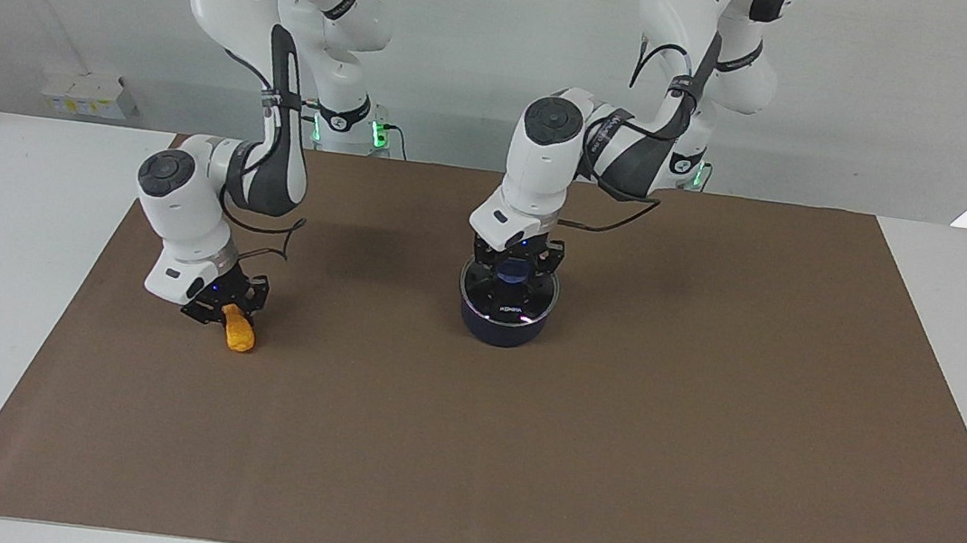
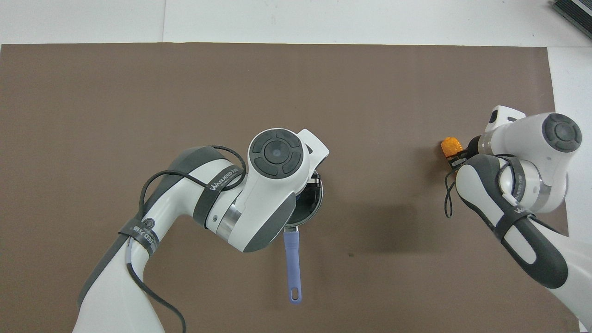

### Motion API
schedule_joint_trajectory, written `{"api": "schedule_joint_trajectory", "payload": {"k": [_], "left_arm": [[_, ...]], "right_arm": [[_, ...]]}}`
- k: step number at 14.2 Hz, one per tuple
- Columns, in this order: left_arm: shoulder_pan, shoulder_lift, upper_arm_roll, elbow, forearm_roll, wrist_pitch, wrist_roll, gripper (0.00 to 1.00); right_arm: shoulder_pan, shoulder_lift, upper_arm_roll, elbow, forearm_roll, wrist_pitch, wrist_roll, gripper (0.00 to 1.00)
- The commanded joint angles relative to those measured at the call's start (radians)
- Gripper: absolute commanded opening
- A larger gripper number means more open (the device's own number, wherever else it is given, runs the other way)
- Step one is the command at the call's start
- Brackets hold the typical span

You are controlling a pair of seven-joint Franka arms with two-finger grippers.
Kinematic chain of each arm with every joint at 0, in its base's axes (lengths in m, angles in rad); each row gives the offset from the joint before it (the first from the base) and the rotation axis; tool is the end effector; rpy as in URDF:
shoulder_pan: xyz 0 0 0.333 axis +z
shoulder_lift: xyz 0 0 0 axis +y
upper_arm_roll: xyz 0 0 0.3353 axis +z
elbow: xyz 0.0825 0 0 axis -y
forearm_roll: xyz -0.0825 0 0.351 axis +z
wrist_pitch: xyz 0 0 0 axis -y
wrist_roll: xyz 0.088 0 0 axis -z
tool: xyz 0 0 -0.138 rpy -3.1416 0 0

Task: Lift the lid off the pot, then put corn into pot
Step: 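Grasp the lid knob with the left gripper while the right gripper grasps the corn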

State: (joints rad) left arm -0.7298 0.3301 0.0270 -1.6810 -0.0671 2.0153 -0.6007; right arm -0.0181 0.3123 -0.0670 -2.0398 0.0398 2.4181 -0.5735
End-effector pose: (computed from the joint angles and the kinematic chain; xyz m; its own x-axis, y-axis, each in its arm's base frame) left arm 0.4744 -0.4116 0.4110 0.9968 -0.0753 -0.0263 -0.0741 -0.9962 0.0449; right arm 0.5839 -0.0474 0.3066 0.8925 0.4470 0.0603 0.4460 -0.8946 0.0298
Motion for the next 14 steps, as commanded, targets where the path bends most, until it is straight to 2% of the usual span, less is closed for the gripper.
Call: {"api": "schedule_joint_trajectory", "payload": {"k": [1,5,7,9,14], "left_arm": [[-0.014,-0.017,0.017,-0.04,-0.01,0.013,-0.011,0.24],[-0.014,-0.017,0.019,-0.031,-0.01,-0.015,-0.01,0.0],[-0.014,-0.016,0.019,-0.022,-0.01,-0.021,-0.01,0.0],[-0.013,-0.019,0.019,-0.017,-0.01,-0.023,-0.007,0.0],[0.006,-0.029,0.031,0.076,0.001,-0.111,0.001,0.0]], "right_arm": [[0.003,-0.009,0.004,-0.016,0.031,0.018,-0.043,0.0],[0.001,-0.015,0.004,-0.008,0.031,0.013,-0.043,0.0],[0.001,-0.039,0.003,0.021,0.031,-0.016,-0.028,0.0],[0.003,-0.065,0.003,0.071,0.031,-0.091,0.0,0.0],[0.004,-0.143,0.004,0.176,0.031,-0.312,0.099,0.0]]}}
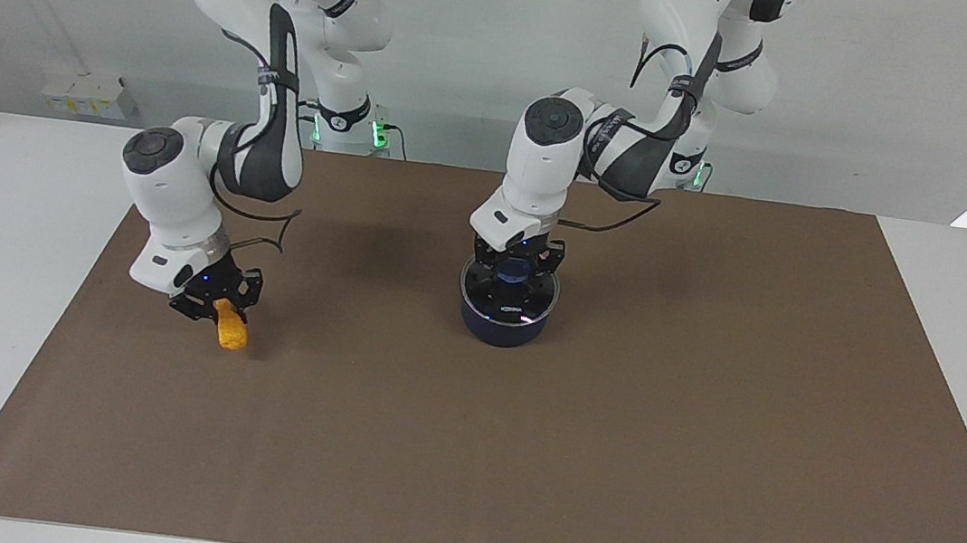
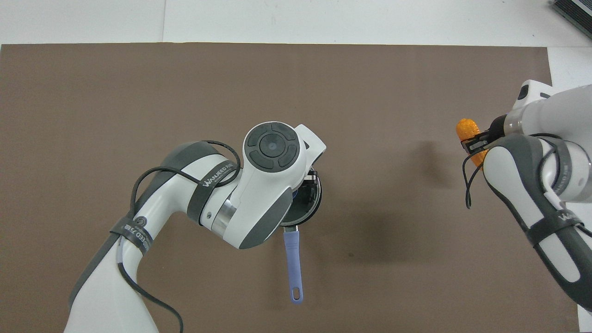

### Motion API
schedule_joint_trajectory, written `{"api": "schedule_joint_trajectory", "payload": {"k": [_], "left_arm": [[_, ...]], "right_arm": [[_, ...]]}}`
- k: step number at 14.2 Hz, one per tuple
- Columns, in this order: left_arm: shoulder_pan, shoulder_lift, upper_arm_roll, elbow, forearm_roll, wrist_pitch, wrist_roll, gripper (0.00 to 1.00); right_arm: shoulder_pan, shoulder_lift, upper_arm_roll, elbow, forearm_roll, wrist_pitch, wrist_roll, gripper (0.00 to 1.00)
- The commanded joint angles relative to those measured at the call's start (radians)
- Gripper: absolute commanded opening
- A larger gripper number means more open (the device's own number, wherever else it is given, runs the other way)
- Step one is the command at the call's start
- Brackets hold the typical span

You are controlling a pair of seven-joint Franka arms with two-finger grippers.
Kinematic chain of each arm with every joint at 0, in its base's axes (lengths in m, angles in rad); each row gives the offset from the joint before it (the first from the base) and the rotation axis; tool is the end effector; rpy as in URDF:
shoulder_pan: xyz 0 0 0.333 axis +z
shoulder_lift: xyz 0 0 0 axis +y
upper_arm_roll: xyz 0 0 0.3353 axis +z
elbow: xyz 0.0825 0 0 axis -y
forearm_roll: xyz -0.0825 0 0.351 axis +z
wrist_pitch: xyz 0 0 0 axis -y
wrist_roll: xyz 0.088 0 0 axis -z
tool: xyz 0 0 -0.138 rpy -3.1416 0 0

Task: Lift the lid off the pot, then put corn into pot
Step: 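Lift the lid off with the left gripper while the right gripper carries the corn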

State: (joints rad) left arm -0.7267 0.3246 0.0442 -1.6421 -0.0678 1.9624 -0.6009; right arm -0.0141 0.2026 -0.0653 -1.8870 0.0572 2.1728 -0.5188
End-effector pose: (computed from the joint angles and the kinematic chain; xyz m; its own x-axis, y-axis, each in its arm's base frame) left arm 0.4817 -0.4033 0.4271 0.9978 -0.0584 -0.0311 -0.0572 -0.9977 0.0375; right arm 0.5917 -0.0416 0.4125 0.9129 0.3982 0.0903 0.3990 -0.9169 0.0095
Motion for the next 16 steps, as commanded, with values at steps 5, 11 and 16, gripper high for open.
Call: {"api": "schedule_joint_trajectory", "payload": {"k": [5,11,16], "left_arm": [[0.061,-0.099,0.023,0.045,0.0,-0.082,0.018,0.0],[0.229,-0.108,0.023,0.03,-0.003,-0.123,0.191,0.0],[0.394,-0.108,0.023,-0.011,-0.004,-0.111,0.369,0.0]], "right_arm": [[0.002,-0.106,0.044,0.089,0.012,-0.215,0.192,0.0],[0.201,-0.095,0.099,0.127,-0.03,-0.243,0.549,0.0],[0.394,0.001,0.099,0.219,-0.025,-0.234,0.766,0.0]]}}
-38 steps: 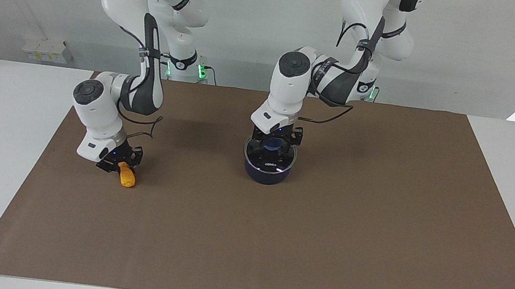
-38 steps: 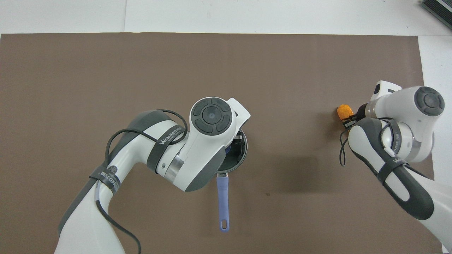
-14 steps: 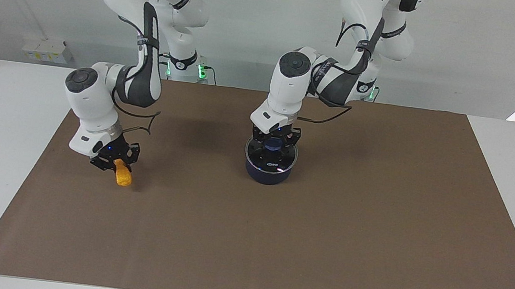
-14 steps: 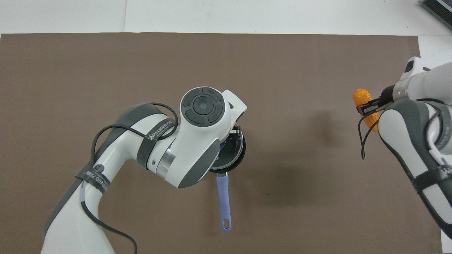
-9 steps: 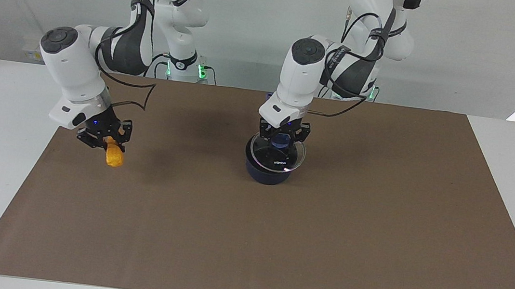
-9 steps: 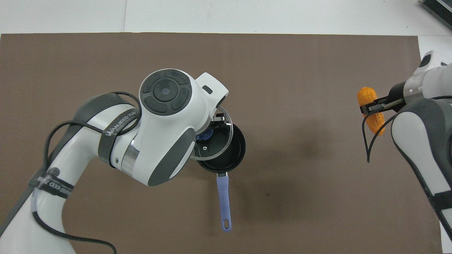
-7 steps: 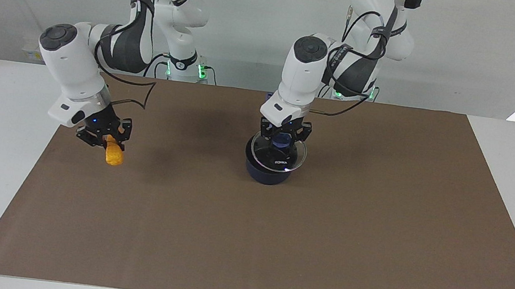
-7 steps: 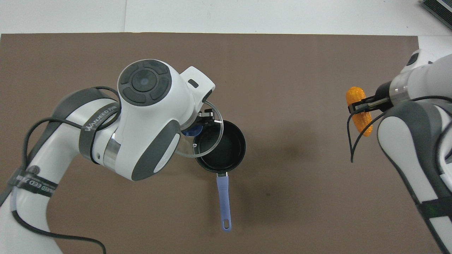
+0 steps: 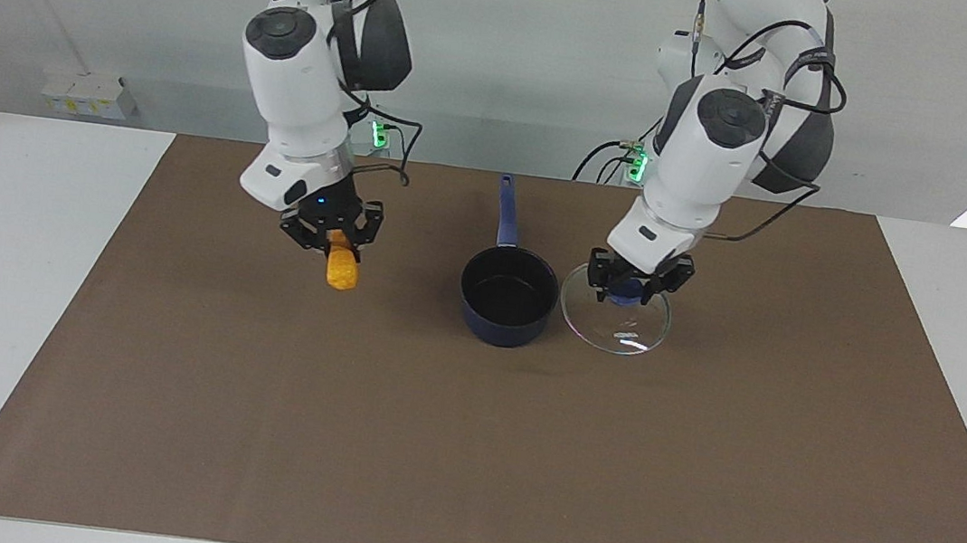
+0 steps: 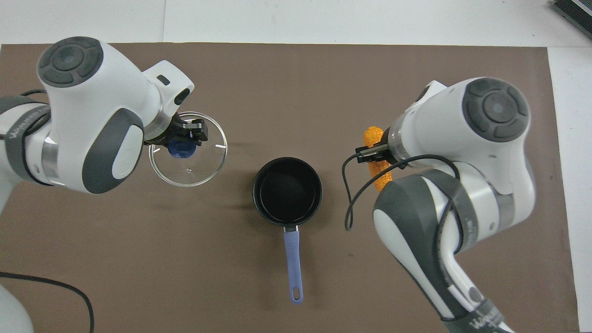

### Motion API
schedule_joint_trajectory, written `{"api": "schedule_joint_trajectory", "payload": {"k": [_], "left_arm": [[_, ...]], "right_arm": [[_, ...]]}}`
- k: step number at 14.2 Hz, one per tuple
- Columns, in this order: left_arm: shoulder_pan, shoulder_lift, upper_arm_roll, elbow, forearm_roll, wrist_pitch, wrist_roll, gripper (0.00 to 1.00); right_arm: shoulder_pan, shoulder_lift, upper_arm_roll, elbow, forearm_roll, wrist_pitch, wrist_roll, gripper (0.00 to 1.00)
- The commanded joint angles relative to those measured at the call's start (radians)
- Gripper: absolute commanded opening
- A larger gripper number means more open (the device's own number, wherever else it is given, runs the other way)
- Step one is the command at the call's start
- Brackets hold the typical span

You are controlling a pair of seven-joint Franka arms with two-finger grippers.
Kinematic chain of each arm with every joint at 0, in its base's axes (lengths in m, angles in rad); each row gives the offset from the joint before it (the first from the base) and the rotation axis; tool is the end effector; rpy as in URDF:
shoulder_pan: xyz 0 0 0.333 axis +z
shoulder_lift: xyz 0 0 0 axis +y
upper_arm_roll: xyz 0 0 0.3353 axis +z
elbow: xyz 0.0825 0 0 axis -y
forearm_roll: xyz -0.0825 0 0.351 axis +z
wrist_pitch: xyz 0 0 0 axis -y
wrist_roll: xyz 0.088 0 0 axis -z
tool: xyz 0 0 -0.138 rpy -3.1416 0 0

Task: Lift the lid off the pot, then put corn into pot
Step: 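Lift the lid off with the left gripper while the right gripper carries the corn, then lower the right gripper into the pot while the left gripper lowers the lid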

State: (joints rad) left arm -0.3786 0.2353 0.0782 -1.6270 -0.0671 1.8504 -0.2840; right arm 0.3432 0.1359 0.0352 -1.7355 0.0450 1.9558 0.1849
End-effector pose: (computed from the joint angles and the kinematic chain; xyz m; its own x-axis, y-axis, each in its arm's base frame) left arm 0.5742 -0.1896 0.4794 0.9997 -0.0001 -0.0239 0.0009 -0.9992 0.0410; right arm 0.5435 0.2196 0.4990 0.9820 0.1741 0.0737 0.1788 -0.9819 -0.0623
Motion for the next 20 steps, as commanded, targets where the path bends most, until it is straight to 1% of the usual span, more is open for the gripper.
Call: {"api": "schedule_joint_trajectory", "payload": {"k": [1,3,4,5,6,9,11,13,15,17,18,19,20], "left_arm": [[0.07,-0.021,-0.011,-0.033,-0.005,0.003,0.078,0.0],[0.119,-0.021,-0.011,-0.053,-0.005,0.004,0.146,0.0],[0.145,-0.021,-0.011,-0.065,-0.005,0.004,0.176,0.0],[0.167,-0.03,-0.009,-0.083,-0.005,0.007,0.199,0.0],[0.185,-0.034,-0.009,-0.109,-0.005,0.022,0.221,0.0],[0.234,-0.071,-0.008,-0.224,-0.003,0.117,0.282,0.0],[0.267,-0.074,-0.008,-0.269,-0.002,0.15,0.325,0.0],[0.309,-0.07,-0.008,-0.309,0.0,0.197,0.348,0.0],[0.334,-0.071,-0.006,-0.384,0.001,0.278,0.367,0.0],[0.362,-0.07,-0.006,-0.47,0.001,0.399,0.37,0.0],[0.392,-0.071,-0.006,-0.487,0.001,0.43,0.379,0.0],[0.403,-0.071,-0.006,-0.487,0.001,0.428,0.381,0.4],[0.405,-0.068,-0.006,-0.479,0.001,0.421,0.378,0.99]], "right_arm": [[0.063,0.095,-0.001,0.086,-0.014,-0.006,0.079,0.0],[0.138,0.164,-0.003,0.144,-0.017,0.012,0.154,0.0],[0.161,0.189,-0.001,0.151,-0.019,0.029,0.177,0.0],[0.192,0.195,-0.003,0.149,-0.017,0.057,0.194,0.0],[0.207,0.197,-0.003,0.136,-0.019,0.089,0.208,0.0],[0.252,0.202,-0.003,0.074,-0.033,0.103,0.234,0.0],[0.257,0.199,-0.001,0.028,-0.039,0.127,0.235,0.0],[0.263,0.206,0.0,-0.002,-0.039,0.184,0.234,0.0],[0.269,0.241,0.0,0.004,-0.039,0.216,0.234,0.0],[0.28,0.251,0.0,-0.002,-0.039,0.247,0.235,0.0],[0.283,0.251,0.0,-0.007,-0.039,0.246,0.235,0.0],[0.283,0.248,0.0,-0.016,-0.039,0.249,0.235,0.0],[0.283,0.246,0.0,-0.025,-0.039,0.25,0.237,0.04]]}}
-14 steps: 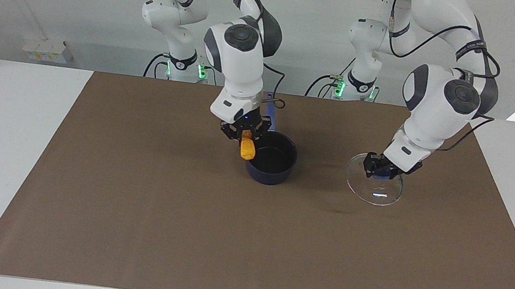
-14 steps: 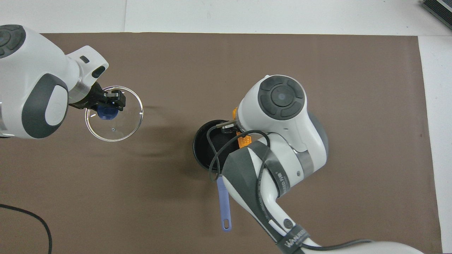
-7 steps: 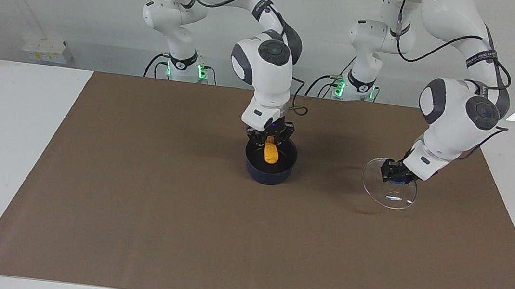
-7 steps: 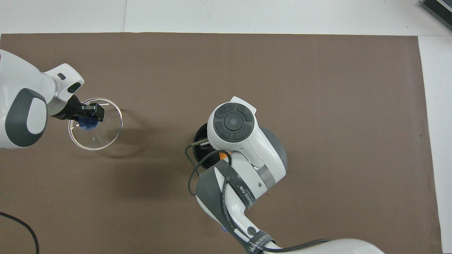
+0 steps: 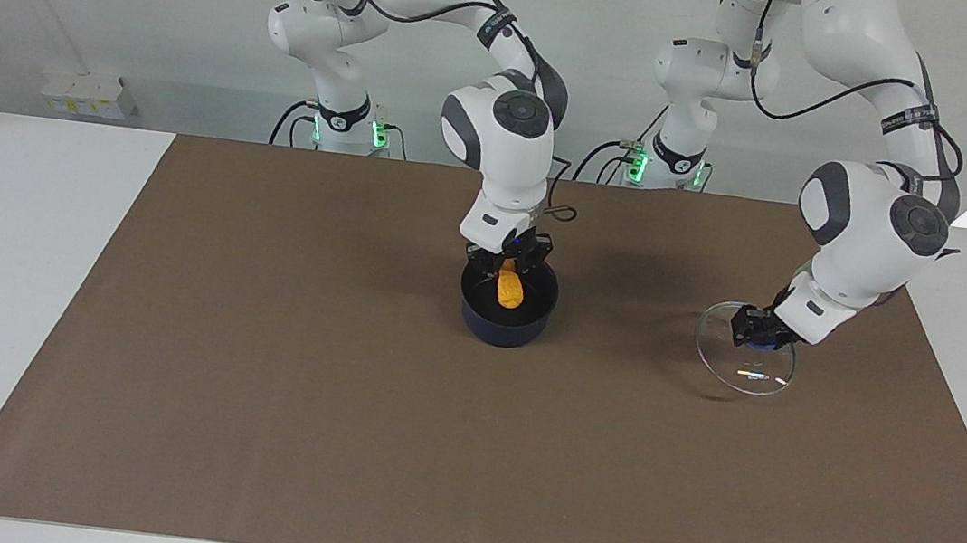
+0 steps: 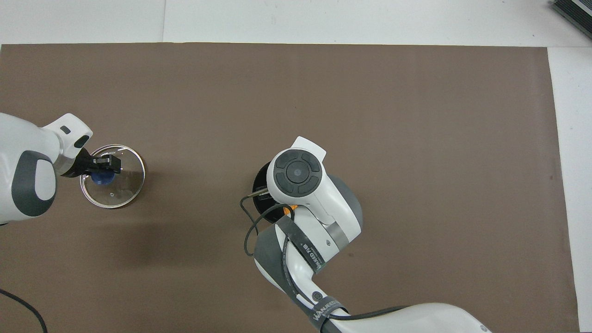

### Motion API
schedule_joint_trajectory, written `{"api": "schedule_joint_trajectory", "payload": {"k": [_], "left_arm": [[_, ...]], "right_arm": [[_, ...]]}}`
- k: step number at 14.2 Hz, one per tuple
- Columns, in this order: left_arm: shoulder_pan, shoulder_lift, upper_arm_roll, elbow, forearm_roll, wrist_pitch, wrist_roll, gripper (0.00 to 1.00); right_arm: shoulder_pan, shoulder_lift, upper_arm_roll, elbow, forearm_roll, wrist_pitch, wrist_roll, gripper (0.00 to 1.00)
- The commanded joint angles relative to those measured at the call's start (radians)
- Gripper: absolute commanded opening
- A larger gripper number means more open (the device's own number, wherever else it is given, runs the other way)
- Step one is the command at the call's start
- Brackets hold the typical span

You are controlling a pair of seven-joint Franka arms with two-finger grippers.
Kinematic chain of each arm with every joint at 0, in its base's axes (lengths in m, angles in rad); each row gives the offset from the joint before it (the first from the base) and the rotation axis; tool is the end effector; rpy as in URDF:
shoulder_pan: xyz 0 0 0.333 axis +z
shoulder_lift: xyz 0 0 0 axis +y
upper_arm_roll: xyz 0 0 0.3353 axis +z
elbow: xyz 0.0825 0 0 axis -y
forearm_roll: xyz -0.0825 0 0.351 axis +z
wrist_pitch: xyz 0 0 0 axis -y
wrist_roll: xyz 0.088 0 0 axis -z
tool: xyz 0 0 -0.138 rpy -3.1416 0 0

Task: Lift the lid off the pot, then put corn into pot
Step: 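Lower the right gripper into the pot while the left gripper lowers the lid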

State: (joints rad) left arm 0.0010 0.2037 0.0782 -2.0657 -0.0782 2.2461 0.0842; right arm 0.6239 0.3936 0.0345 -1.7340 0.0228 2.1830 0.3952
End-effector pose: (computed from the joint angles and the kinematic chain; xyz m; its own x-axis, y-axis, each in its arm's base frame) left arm 0.5540 0.0388 0.3425 0.9989 0.0427 -0.0196 0.0435 -0.9980 0.0459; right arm 0.5081 0.3922 0.3628 0.9690 0.2439 0.0385 0.2457 -0.9680 -0.0513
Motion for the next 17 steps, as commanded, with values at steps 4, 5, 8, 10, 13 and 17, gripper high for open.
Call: {"api": "schedule_joint_trajectory", "payload": {"k": [4,5,8,10,13,17], "left_arm": [[0.008,-0.021,-0.008,0.033,0.012,-0.029,0.003,1.0],[0.004,-0.021,-0.009,0.053,0.012,-0.045,0.003,1.0],[-0.044,-0.023,-0.009,0.123,0.012,-0.109,0.005,1.0],[-0.061,-0.032,-0.011,0.179,0.012,-0.181,0.009,1.0],[-0.062,-0.059,-0.023,0.26,0.012,-0.319,0.012,1.0],[-0.098,-0.064,-0.023,0.419,0.012,-0.528,0.002,1.0]], "right_arm": [[0.005,-0.007,-0.001,-0.064,-0.02,0.07,0.019,0.32],[0.004,-0.007,0.001,-0.064,-0.021,0.07,0.017,0.44],[-0.004,-0.005,-0.002,-0.059,-0.023,0.067,0.019,0.76],[-0.01,-0.016,-0.01,-0.05,-0.055,0.06,0.025,1.0],[-0.074,-0.085,-0.013,-0.048,-0.057,0.029,0.022,1.0],[-0.199,-0.209,-0.012,-0.048,-0.055,-0.072,-0.018,1.0]]}}
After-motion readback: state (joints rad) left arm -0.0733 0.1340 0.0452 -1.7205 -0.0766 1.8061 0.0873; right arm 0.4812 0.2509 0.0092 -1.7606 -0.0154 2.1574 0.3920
